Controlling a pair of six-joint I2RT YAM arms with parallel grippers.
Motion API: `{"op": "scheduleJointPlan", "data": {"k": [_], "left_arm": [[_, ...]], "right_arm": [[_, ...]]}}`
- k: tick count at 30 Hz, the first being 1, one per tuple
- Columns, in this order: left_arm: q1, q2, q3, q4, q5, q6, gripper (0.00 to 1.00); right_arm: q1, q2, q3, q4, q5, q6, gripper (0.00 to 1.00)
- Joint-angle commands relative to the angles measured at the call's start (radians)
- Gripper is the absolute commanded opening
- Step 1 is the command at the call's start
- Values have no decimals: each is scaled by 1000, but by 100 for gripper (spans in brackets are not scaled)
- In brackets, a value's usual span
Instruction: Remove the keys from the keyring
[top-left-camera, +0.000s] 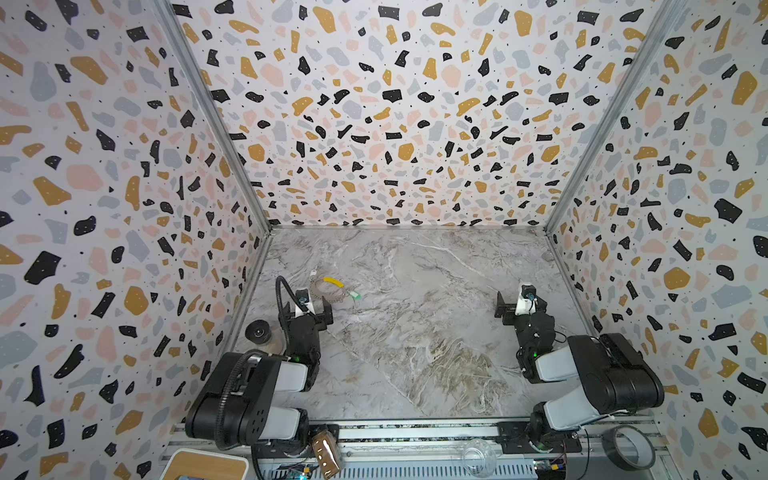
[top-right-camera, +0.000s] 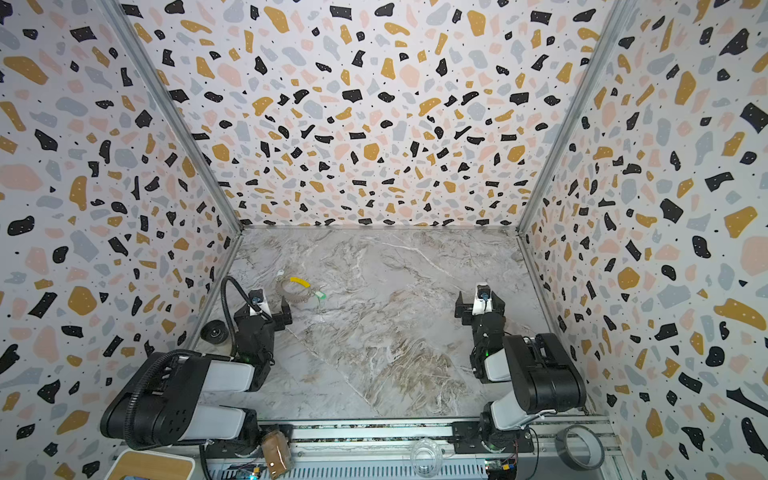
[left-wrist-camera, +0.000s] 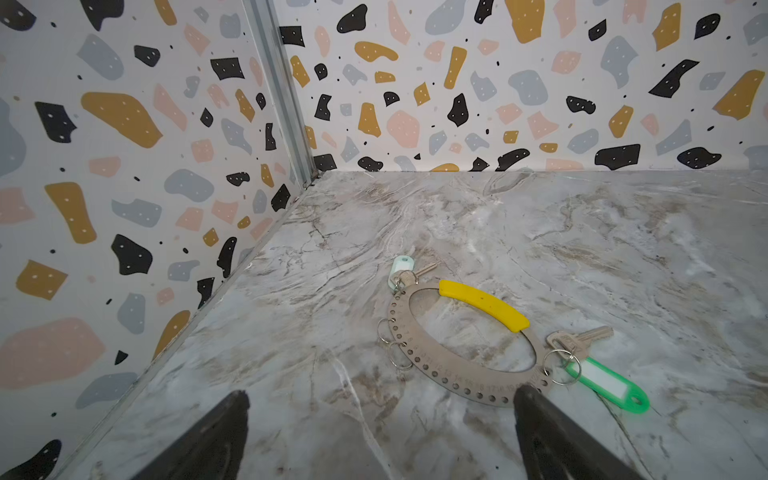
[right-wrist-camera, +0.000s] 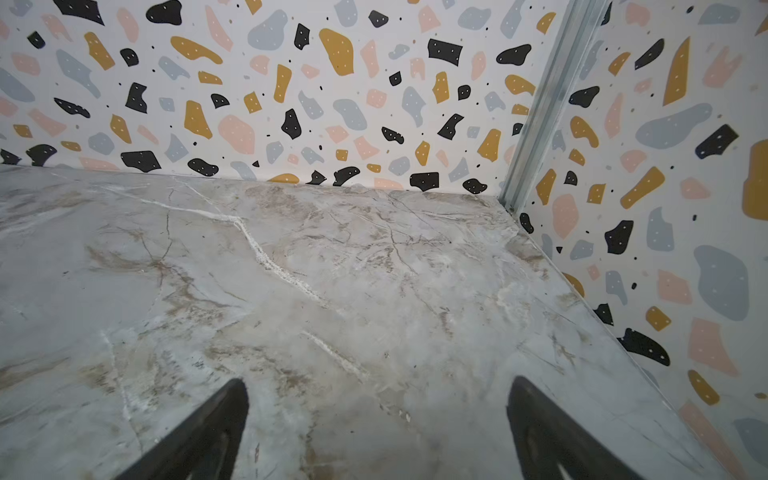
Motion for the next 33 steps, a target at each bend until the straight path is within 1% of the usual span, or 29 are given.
{"op": "scheduleJointPlan", "data": {"k": [1, 20, 33], "left_arm": [[4, -10, 15, 58, -6, 0, 99], [16, -6, 21, 50, 18, -4, 99], [16, -9, 18, 53, 8, -4, 99]], "right_arm": [[6, -7, 4, 24, 13, 2, 99], [1, -5, 6, 21, 7, 6, 99], [2, -8, 2, 25, 11, 4, 99]]}}
